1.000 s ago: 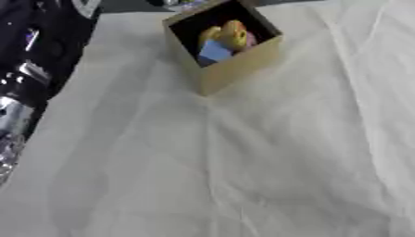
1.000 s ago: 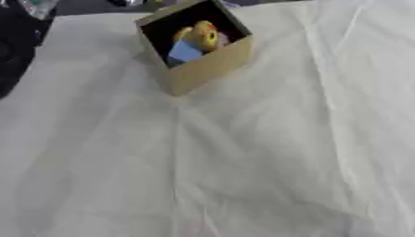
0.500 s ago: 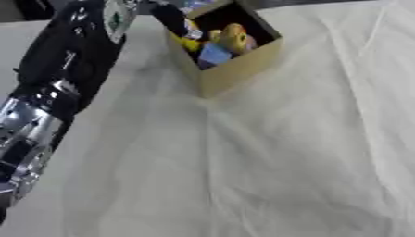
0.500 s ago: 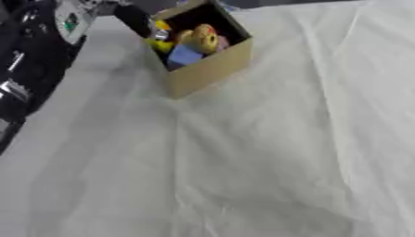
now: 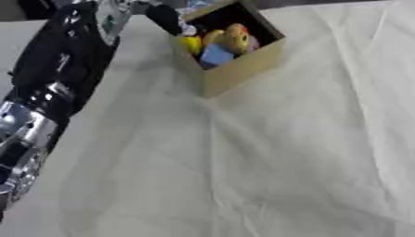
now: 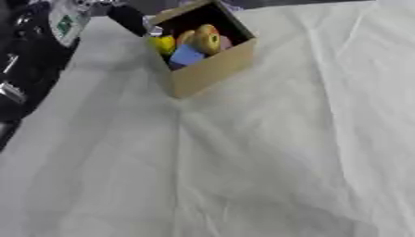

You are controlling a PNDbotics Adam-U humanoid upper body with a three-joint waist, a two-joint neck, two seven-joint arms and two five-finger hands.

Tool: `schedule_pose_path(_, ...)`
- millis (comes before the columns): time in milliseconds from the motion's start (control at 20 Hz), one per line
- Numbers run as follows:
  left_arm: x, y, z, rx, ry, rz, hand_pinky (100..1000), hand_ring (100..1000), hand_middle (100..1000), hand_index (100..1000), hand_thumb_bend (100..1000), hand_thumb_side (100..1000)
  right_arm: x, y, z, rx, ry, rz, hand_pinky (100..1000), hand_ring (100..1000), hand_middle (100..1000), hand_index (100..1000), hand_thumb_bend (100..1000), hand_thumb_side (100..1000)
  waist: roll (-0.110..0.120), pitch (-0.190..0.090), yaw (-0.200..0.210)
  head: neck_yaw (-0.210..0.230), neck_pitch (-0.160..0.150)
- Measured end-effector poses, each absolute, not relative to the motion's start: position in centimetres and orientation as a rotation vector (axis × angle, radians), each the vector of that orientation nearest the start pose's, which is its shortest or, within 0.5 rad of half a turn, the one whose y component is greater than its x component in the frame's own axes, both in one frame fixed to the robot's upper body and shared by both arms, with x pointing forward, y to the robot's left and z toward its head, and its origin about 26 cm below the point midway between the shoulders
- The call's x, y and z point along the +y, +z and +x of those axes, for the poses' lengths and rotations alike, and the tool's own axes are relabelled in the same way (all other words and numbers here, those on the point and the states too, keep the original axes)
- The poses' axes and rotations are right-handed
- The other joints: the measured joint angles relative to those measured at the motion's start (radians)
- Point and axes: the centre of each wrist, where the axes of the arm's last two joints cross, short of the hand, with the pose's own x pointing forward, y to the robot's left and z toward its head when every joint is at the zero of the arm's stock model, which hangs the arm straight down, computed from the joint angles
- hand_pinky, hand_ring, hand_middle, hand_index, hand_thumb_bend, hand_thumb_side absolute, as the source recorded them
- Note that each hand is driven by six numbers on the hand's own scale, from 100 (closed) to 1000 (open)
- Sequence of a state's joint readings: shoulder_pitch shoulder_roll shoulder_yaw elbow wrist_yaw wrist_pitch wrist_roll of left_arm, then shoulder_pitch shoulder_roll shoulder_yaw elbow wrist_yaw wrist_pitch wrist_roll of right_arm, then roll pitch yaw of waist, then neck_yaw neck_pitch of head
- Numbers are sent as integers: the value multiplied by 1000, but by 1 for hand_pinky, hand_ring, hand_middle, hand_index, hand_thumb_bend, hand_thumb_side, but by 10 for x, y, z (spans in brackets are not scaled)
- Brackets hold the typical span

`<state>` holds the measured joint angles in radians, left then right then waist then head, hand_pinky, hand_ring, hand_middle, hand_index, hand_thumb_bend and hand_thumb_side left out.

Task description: Pick up objects on the table and place them in the box.

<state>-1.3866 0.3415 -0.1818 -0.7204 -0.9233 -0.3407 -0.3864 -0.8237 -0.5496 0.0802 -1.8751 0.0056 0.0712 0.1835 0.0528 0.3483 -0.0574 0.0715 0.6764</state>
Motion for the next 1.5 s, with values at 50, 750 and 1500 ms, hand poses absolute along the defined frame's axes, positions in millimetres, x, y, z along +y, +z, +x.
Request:
schedule_pose_path(50,180,340,505,-1732,-1693,938,817,693,667,799,225,526,-230,347,328,-2458,902,-254,878,776,624,780,100,537,-2,-7,13,-4,1)
schedule_pose_path(750,287,297,469,-2158,-984,875,829,672,660,815,198,698,-246,321,319,-2494,748,-295,892,800,652,796,100,552,-48,0,96,-86,-12)
schedule_pose_path(1500,302,211,403,-2248,-323,750,834,675,679,841,252,723,-268,260,320,-2330,514,-153,901,819,686,811,100,641,-49,28,89,-100,-56)
